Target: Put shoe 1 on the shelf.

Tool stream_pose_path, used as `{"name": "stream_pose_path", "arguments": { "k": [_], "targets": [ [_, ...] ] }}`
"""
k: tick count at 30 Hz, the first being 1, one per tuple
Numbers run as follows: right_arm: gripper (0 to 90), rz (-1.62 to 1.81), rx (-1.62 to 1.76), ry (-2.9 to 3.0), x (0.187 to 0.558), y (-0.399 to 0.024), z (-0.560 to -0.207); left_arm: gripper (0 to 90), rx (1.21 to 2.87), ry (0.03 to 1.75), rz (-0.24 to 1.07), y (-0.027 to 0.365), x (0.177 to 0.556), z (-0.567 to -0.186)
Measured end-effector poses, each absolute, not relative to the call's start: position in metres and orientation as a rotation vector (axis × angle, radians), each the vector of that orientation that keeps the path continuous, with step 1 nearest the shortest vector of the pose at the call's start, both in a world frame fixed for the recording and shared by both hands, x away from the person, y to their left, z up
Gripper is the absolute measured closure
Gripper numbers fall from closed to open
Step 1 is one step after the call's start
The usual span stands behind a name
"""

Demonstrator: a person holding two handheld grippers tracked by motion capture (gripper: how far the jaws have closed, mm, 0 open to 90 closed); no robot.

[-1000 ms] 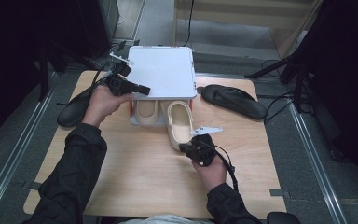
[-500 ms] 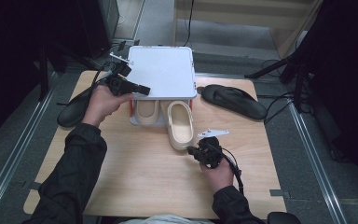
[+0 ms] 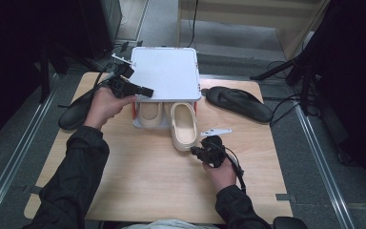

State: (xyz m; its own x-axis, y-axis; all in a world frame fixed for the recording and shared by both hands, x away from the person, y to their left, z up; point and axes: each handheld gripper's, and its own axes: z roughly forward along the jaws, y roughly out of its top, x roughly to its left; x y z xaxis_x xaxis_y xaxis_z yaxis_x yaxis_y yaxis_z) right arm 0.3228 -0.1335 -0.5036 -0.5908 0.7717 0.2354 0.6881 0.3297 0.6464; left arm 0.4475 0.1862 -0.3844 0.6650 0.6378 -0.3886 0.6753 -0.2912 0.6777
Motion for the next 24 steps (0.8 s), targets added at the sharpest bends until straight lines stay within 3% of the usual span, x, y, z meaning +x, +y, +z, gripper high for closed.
{"name": "stream_pose_path", "arguments": {
  "k": [24],
  "targets": [
    [90.0, 1.140, 1.393, 2.423, 0.369, -0.102, -0.502, 88.8, 1.999, 1.020, -0.054, 0.186, 0.448, -0.384]
  ]
}}
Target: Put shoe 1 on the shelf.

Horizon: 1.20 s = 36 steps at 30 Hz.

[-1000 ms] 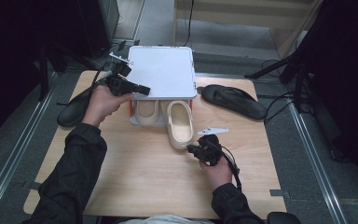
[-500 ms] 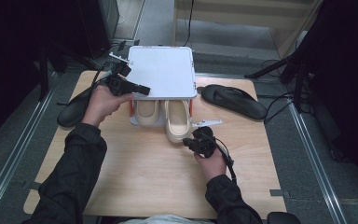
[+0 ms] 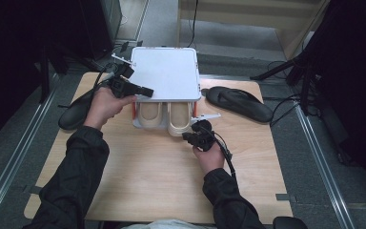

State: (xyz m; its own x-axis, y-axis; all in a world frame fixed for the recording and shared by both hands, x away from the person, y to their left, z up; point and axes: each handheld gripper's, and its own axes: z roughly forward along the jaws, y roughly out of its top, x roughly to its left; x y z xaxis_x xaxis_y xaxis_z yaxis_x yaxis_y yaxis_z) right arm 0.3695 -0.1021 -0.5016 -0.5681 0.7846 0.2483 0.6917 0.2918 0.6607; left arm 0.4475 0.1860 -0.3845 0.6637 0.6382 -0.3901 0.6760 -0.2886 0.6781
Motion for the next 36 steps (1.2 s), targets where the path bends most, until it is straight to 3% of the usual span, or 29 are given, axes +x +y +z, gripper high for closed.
{"name": "stream_pose_path", "arguments": {
  "k": [28, 31, 36],
  "targets": [
    [90.0, 1.180, 1.451, 2.398, 0.403, -0.087, -0.506, 86.1, 2.023, 1.006, -0.009, 0.182, 0.446, -0.382],
    [89.1, 1.202, 1.430, 2.404, 0.398, -0.093, -0.499, 82.6, 2.003, 1.005, -0.027, 0.181, 0.447, -0.382],
    [82.8, 1.226, 1.361, 2.425, 0.385, -0.106, -0.482, 61.2, 2.001, 1.004, -0.036, 0.181, 0.443, -0.376]
  ]
}}
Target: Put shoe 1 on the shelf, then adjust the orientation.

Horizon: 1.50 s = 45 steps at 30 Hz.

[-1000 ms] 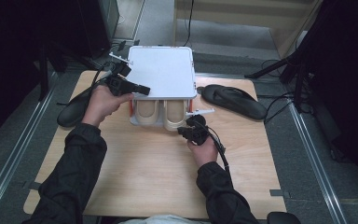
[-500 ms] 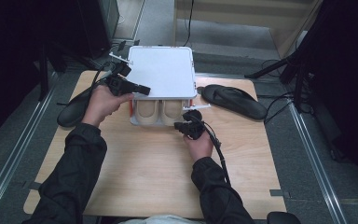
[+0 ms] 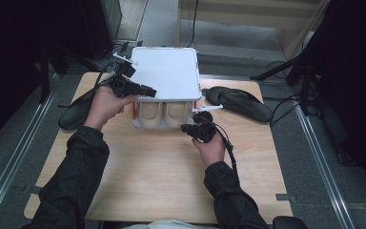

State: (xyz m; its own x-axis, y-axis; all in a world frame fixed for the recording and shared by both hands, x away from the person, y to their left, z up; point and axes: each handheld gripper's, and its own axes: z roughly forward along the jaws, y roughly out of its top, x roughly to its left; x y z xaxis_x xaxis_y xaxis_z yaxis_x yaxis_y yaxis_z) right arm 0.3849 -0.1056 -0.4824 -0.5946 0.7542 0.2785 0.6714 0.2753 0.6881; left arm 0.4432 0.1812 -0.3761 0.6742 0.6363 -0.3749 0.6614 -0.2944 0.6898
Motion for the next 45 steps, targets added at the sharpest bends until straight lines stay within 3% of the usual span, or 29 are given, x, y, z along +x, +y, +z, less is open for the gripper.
{"name": "stream_pose_path", "arguments": {
  "k": [9, 13, 14, 18, 33, 40, 41, 45],
  "targets": [
    [69.0, 1.313, 1.216, 2.447, 0.363, -0.126, -0.459, 45.2, 2.001, 1.007, -0.012, 0.183, 0.432, -0.369],
    [62.6, 1.363, 1.171, 2.446, 0.358, -0.131, -0.459, 44.0, 1.997, 1.015, 0.024, 0.188, 0.425, -0.368],
    [55.3, 1.392, 1.173, 2.450, 0.356, -0.135, -0.460, 43.2, 1.999, 1.019, 0.025, 0.190, 0.422, -0.368],
    [47.9, 1.383, 1.182, 2.476, 0.350, -0.140, -0.458, 42.6, 2.002, 1.034, 0.061, 0.201, 0.411, -0.368],
    [42.8, 1.397, 1.125, 2.495, 0.333, -0.168, -0.464, 39.9, 1.988, 1.095, 0.146, 0.238, 0.378, -0.381],
    [43.5, 1.399, 1.140, 2.479, 0.333, -0.174, -0.465, 48.6, 1.978, 1.123, 0.178, 0.251, 0.369, -0.391],
    [43.7, 1.401, 1.140, 2.480, 0.334, -0.175, -0.465, 56.1, 1.973, 1.129, 0.168, 0.256, 0.368, -0.394],
    [43.7, 1.401, 1.149, 2.476, 0.335, -0.176, -0.465, 67.5, 1.958, 1.153, 0.161, 0.264, 0.367, -0.402]
  ]
}}
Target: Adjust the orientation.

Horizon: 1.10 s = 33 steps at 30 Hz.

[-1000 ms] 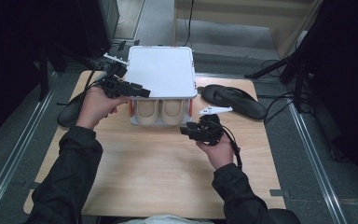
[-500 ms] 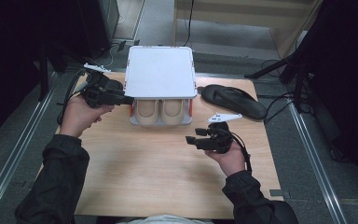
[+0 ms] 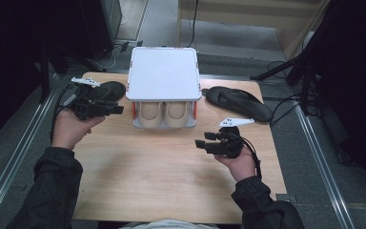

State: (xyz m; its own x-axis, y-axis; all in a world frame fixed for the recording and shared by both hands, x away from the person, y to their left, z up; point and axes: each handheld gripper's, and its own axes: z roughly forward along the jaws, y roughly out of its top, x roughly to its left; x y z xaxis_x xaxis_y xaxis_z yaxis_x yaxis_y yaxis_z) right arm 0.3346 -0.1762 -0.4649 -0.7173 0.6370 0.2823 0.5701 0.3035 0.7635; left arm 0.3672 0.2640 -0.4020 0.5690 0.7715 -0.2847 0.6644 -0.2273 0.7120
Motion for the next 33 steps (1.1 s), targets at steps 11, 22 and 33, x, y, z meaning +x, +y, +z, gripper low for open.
{"name": "stream_pose_path", "arguments": {
  "k": [11, 22, 33],
  "targets": [
    [43.6, 1.371, 1.162, 2.478, 0.335, -0.177, -0.468, 89.7, 1.947, 1.225, 0.172, 0.307, 0.377, -0.436],
    [43.7, 1.340, 1.175, 2.488, 0.334, -0.176, -0.472, 89.7, 1.898, 1.333, 0.174, 0.345, 0.393, -0.458],
    [44.5, 1.345, 1.169, 2.465, 0.335, -0.179, -0.474, 89.7, 1.875, 1.435, 0.194, 0.375, 0.419, -0.479]
  ]
}}
